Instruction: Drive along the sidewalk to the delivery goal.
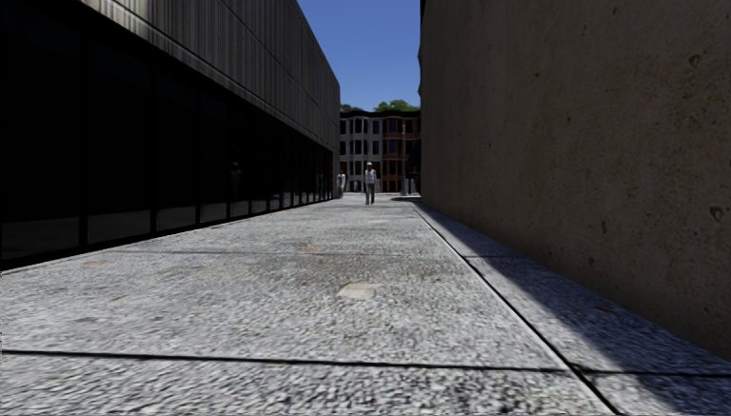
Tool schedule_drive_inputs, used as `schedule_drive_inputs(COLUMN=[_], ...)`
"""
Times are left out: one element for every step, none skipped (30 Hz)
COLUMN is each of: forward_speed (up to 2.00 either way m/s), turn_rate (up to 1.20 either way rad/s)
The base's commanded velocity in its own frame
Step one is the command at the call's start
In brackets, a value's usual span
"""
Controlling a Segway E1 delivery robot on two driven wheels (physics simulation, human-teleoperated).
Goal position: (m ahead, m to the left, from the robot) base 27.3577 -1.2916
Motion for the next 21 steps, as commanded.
schedule_drive_inputs(forward_speed=[2.0, 2.0, 2.0, 2.0, 2.0, 2.0, 2.0, 2.0, 2.0, 2.0, 2.0, 2.0, 2.0, 2.0, 2.0, 2.0, 2.0, 2.0, 2.0, 2.0, 2.0], turn_rate=[-0.54, -0.54, -0.54, -0.54, -0.54, -0.49, -0.3, -0.08, -0.08, 0.0, 0.0, 0.0, 0.0, 0.0, 0.0, 0.0, 0.0, 0.0, 0.0, 0.0, 0.0])
